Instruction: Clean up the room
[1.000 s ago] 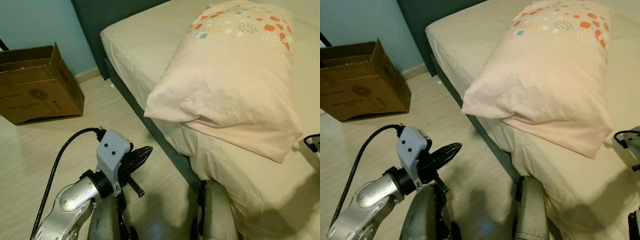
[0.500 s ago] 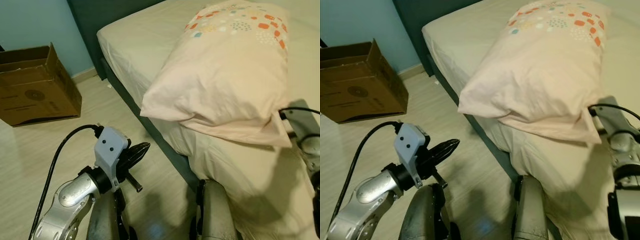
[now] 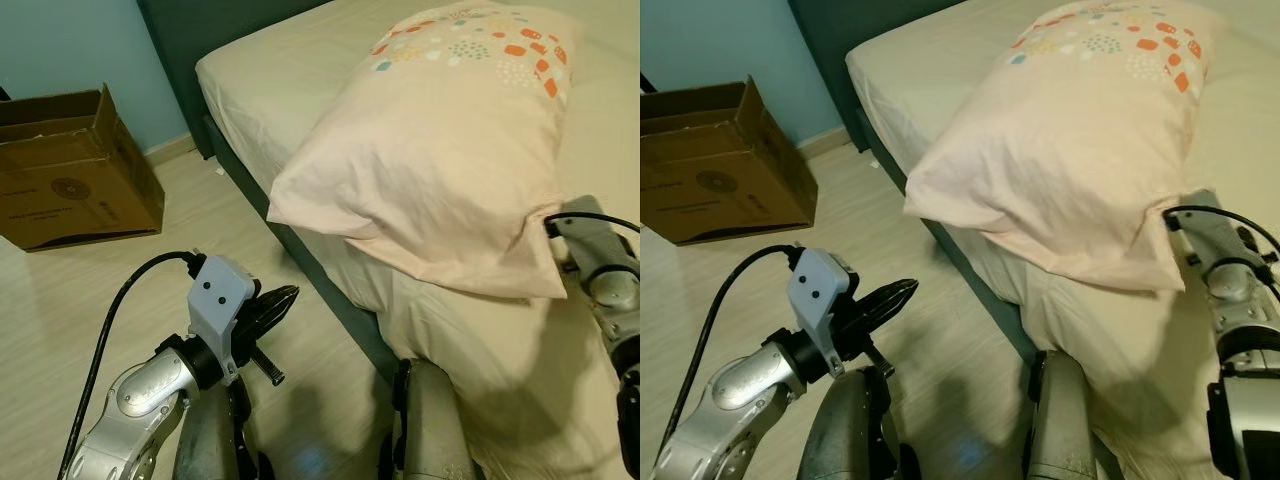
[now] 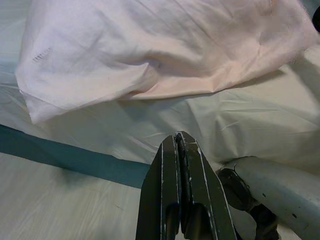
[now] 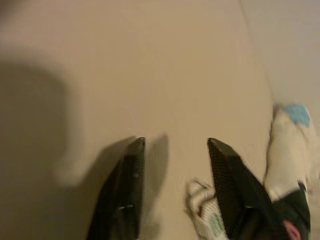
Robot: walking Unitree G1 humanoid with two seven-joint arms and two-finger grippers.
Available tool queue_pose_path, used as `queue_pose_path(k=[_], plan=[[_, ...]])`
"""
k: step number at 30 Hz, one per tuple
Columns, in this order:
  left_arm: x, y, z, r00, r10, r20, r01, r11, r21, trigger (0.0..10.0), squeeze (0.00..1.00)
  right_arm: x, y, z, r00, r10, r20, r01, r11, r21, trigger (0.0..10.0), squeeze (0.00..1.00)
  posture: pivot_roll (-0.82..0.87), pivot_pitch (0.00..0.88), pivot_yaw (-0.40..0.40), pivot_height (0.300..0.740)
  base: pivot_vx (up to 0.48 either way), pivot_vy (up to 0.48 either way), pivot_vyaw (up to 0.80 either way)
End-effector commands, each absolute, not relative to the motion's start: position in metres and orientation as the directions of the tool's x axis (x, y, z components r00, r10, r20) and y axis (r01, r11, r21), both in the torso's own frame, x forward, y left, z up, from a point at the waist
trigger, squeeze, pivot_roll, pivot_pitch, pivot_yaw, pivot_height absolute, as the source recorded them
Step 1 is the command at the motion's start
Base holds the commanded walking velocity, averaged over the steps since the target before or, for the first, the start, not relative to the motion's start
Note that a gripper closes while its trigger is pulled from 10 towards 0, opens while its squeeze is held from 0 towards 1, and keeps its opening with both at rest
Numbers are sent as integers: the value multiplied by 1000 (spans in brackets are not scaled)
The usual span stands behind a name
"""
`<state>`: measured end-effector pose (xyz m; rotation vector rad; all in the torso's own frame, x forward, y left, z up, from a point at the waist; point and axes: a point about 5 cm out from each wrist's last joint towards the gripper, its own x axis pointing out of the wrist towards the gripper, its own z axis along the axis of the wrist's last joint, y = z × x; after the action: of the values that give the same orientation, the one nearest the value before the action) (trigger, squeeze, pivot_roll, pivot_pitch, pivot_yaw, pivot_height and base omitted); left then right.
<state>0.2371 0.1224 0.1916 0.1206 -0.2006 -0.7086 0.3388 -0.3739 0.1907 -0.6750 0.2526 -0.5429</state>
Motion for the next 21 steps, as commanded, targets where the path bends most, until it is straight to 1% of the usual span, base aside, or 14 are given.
queue_pose_path(k=[1,2,5,8,10,14,18,19,21], plan=[[234,122,187,741,-660,123,638,750,177,10000,0,326,-389,185,786,-615,-59,451,637,-625,10000,1000,120,361,35,528,0,0,0],[234,122,187,741,-660,123,638,750,177,10000,0,326,-389,185,786,-615,-59,451,637,-625,10000,1000,120,361,35,528,0,0,0],[234,120,188,736,-666,124,645,745,173,10000,0,316,-402,188,748,-662,-49,495,605,-624,10000,1000,123,364,40,528,0,0,0],[233,120,188,734,-668,123,647,743,173,10000,0,313,-405,188,739,-671,-57,498,601,-625,10000,1000,130,369,47,528,0,0,0],[232,121,189,729,-674,118,653,737,174,10000,0,308,-410,184,725,-682,-97,493,612,-619,10000,1000,146,380,61,528,0,0,0],[231,122,189,727,-676,116,655,735,177,10000,0,304,-414,180,712,-690,-129,495,624,-605,10000,1000,152,383,64,528,0,0,0],[231,124,190,730,-674,110,652,736,181,10000,0,299,-419,178,690,-710,-139,512,615,-600,10000,1000,165,390,69,528,0,0,0],[231,125,191,732,-673,108,650,737,184,10000,0,295,-422,177,675,-726,-136,528,603,-598,10000,0,178,395,72,528,0,0,0],[230,126,192,733,-671,106,649,738,186,10000,0,291,-425,176,658,-742,-132,548,591,-591,10000,0,184,397,74,528,0,0,0]])
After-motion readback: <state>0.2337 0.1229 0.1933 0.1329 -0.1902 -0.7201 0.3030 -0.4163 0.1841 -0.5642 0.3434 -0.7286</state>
